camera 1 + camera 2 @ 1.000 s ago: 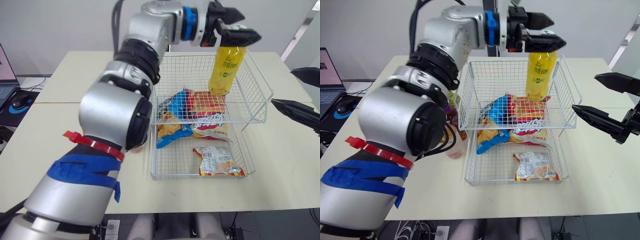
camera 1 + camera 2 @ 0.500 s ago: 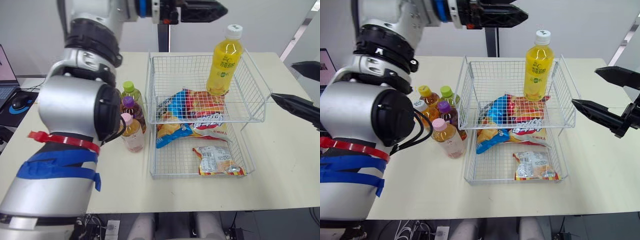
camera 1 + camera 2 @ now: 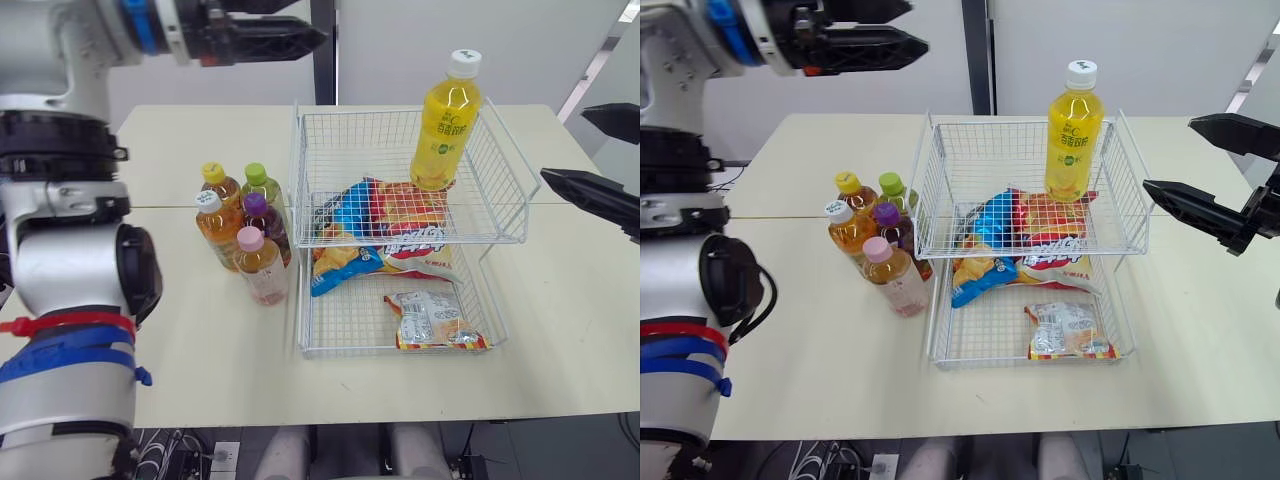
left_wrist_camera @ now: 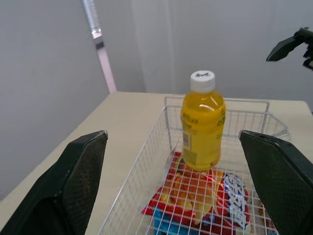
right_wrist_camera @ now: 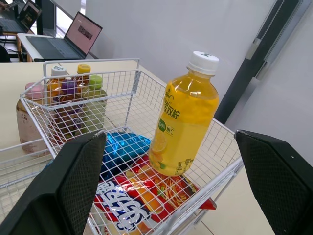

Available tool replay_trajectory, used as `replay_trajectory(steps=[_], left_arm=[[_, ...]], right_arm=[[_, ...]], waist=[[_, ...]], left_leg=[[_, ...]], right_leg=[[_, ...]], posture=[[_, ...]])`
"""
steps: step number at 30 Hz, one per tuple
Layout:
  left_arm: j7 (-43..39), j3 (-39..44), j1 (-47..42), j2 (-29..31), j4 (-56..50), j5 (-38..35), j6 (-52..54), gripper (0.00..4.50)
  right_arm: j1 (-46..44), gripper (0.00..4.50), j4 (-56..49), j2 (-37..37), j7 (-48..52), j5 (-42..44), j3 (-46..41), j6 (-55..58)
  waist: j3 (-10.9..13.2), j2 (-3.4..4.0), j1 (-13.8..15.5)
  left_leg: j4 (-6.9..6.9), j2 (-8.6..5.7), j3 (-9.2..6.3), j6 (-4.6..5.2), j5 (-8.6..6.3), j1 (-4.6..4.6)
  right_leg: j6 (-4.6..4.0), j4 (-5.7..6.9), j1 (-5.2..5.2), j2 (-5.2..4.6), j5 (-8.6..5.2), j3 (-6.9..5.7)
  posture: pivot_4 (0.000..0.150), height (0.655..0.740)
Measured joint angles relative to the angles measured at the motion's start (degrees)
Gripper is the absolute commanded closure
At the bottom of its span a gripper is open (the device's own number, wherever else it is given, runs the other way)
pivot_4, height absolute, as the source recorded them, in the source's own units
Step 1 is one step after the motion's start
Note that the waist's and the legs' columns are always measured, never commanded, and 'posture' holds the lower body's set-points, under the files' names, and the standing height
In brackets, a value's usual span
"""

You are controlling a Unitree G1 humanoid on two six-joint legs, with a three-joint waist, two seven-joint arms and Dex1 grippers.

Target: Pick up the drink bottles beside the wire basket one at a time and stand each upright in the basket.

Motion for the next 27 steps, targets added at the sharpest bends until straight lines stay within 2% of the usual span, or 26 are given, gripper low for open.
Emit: replay_trajectory(steps=[10,15,21,27], left_arm=[[7.36,12.13,22.00,15.91,-15.14,-5.51,5.91,0.02],[9.97,22.53,41.01,20.15,-19.73,-6.95,6.40,0.02],[10.55,36.95,63.99,18.57,-27.63,-8.73,6.09,0.02],[12.59,43.47,76.14,12.57,-34.55,-11.13,5.21,0.02]], right_arm=[[-8.02,0.00,3.98,-0.92,4.92,-0.32,7.66,-0.72],[-12.37,0.00,5.71,-0.46,8.17,-0.89,12.99,-1.47],[-15.02,0.00,7.96,-0.28,12.92,-2.70,17.22,-2.21],[-16.73,0.00,9.25,0.24,16.38,-3.32,20.37,-2.34]], waist=[[-0.01,0.00,0.02],[-0.03,0.01,0.05],[-0.04,-0.02,0.31],[-0.07,-0.02,0.46]], left_leg=[[-0.04,0.06,0.23,0.01,-0.01,0.14],[-0.08,0.09,0.34,0.01,-0.01,0.24],[-0.09,0.12,0.39,0.01,-0.02,0.19],[-0.11,0.16,0.39,0.00,-0.03,0.22]], right_leg=[[-0.01,0.04,-0.03,0.05,0.00,0.29],[-0.02,0.06,-0.03,0.04,0.01,0.43],[-0.05,0.03,-0.12,0.01,0.01,0.48],[-0.09,0.00,-0.11,-0.11,0.04,0.52]], posture=[[0.150,0.7400],[0.150,0.7400],[0.150,0.7400],[0.150,0.7400]])
